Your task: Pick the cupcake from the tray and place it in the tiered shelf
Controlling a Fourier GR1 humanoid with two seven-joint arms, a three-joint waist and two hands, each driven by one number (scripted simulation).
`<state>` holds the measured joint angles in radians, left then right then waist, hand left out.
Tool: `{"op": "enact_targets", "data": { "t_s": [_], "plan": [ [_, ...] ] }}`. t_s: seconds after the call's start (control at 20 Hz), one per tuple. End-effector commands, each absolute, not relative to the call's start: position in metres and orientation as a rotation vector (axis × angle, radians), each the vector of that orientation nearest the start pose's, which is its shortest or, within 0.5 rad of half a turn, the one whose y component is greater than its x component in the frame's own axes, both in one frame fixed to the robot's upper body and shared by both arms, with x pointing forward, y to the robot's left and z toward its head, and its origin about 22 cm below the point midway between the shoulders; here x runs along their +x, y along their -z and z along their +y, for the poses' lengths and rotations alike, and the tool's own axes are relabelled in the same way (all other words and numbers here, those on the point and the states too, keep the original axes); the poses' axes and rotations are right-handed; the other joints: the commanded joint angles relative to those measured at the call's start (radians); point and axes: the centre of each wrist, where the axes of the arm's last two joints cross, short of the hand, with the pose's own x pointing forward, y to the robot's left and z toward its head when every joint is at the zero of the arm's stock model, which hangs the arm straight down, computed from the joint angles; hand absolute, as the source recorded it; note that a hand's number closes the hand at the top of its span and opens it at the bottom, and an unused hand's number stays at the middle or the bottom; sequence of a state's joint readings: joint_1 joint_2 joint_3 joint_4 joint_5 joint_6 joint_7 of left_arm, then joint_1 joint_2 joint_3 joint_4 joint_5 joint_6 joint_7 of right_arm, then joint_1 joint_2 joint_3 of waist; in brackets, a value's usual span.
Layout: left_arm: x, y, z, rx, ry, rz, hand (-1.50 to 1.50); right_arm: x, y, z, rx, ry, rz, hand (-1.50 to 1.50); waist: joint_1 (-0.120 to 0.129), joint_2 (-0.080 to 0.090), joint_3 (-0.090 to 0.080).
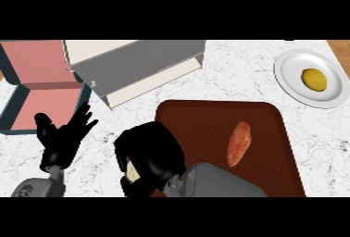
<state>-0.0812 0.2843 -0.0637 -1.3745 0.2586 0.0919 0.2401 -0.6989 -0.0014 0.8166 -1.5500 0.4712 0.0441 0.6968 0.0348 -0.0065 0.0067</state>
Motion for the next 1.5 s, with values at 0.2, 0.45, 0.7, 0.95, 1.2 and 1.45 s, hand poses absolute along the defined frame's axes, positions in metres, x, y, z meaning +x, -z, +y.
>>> {"op": "enact_targets", "data": {
  "t_s": [0.2, 0.45, 0.7, 0.95, 1.2, 1.45],
  "plan": [
    [0.251, 0.025, 0.303, 0.095, -0.038, -1.12, 0.0, 0.21, -0.241, 0.017, -0.311, -1.076, -1.836, 1.5, -0.025, 0.001, -0.008],
    [0.245, 0.032, 0.281, 0.067, -0.033, -1.107, 0.0, 0.215, -0.298, 0.021, -0.35, -1.035, -1.849, 1.5, -0.022, 0.002, -0.008],
    [0.241, 0.027, 0.291, 0.095, -0.029, -1.113, 0.0, 0.238, -0.358, 0.009, -0.41, -0.968, -1.849, 1.5, -0.026, 0.003, -0.008],
    [0.25, 0.017, 0.288, 0.105, -0.047, -1.127, 0.0, 0.293, -0.368, -0.004, -0.426, -0.852, -1.844, 1.5, -0.022, 0.009, -0.007],
    [0.261, 0.019, 0.269, 0.088, -0.016, -1.125, 0.0, 0.323, -0.401, -0.004, -0.445, -0.823, -1.837, 1.5, -0.017, 0.014, -0.008],
    [0.253, 0.023, 0.287, 0.093, -0.032, -1.11, 0.0, 0.341, -0.407, 0.005, -0.463, -0.872, -1.814, 1.5, -0.015, 0.012, -0.008]
  ]
}}
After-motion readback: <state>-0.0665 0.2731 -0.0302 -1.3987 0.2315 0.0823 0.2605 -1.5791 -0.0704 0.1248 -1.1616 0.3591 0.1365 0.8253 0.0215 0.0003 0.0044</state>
